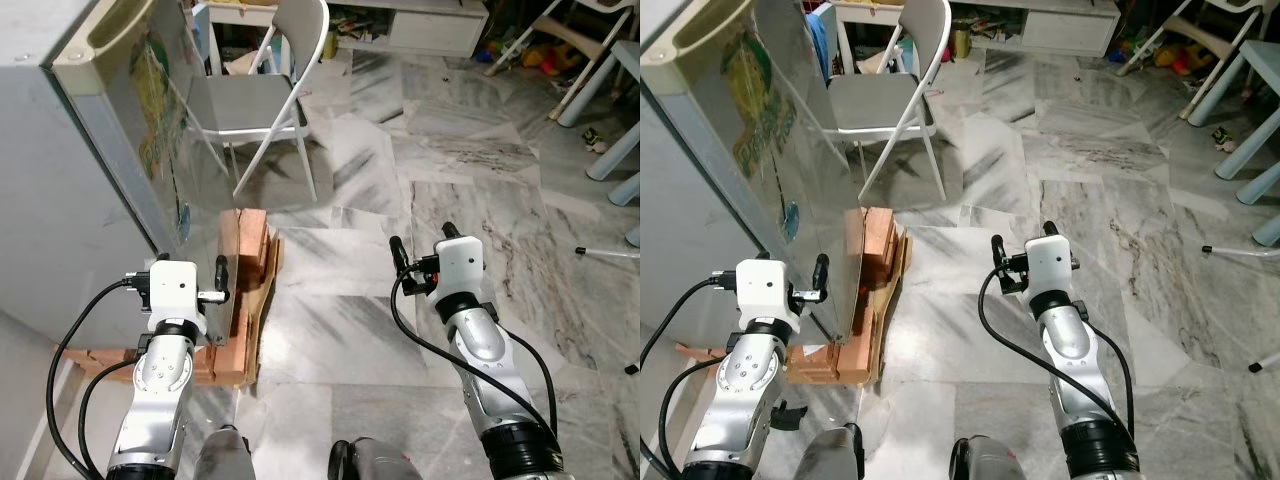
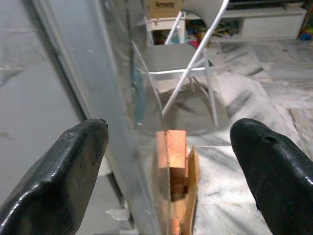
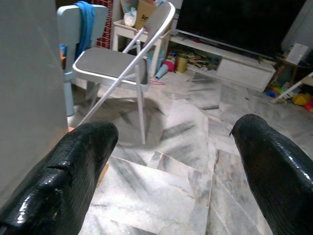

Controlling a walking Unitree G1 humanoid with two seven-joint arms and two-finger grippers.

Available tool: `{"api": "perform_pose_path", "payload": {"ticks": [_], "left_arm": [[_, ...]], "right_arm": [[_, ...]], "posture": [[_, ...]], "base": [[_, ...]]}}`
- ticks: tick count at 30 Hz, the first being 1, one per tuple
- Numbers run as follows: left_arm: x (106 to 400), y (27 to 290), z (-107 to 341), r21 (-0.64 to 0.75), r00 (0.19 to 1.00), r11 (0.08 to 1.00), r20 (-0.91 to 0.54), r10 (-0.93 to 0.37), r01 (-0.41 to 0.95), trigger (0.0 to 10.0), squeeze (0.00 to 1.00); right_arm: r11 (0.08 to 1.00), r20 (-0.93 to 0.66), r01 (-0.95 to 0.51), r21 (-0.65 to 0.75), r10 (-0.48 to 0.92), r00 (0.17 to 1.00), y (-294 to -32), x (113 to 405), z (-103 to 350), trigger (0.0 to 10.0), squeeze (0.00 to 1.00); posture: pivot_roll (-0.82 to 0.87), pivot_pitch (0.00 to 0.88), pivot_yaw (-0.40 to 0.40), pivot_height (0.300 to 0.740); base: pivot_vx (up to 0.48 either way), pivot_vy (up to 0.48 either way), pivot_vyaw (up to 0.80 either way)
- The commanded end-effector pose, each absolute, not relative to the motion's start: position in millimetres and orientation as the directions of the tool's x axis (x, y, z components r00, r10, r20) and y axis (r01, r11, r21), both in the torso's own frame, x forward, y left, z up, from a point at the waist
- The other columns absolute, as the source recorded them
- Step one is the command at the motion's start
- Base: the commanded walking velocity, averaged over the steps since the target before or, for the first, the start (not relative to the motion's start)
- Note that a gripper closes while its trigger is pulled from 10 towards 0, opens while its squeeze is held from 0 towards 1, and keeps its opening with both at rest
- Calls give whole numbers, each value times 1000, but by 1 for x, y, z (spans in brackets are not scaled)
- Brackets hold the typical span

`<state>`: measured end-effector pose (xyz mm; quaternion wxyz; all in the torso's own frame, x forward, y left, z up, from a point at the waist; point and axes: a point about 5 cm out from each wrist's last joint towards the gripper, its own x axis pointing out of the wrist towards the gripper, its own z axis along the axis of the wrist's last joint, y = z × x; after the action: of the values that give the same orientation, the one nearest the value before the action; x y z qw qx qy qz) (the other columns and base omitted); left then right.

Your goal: Restocking fridge

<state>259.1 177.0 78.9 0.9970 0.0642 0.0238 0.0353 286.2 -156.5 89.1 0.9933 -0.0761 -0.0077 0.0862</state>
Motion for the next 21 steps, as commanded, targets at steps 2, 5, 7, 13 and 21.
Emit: {"api": "perform_pose_path", "payload": {"ticks": [2,5,7,13,21], "left_arm": [[269,185,83,159,995,983,-31,97,-91,10000,0],[276,190,86,165,994,981,-27,104,-98,10000,0],[282,192,88,161,994,982,-26,107,-101,10000,0],[301,199,95,184,994,977,-4,112,-109,10000,0],[311,211,100,199,986,966,12,164,-164,10000,0]], "right_arm": [[971,-9,-180,-158,181,983,-157,287,89,10000,0],[969,-11,-189,-159,189,982,-157,285,91,10000,0],[966,-20,-213,-147,212,977,-157,282,91,10000,0],[939,-52,-312,-146,308,950,-154,270,90,10000,0],[875,-85,-470,-115,463,882,-154,255,93,10000,0]], "posture": [[78,107,-76,740],[74,106,-76,740],[71,106,-75,740],[49,102,-71,740],[39,108,-67,740]], "base": [[0,0,0],[0,0,0],[0,0,0],[0,0,0],[0,0,0]]}}
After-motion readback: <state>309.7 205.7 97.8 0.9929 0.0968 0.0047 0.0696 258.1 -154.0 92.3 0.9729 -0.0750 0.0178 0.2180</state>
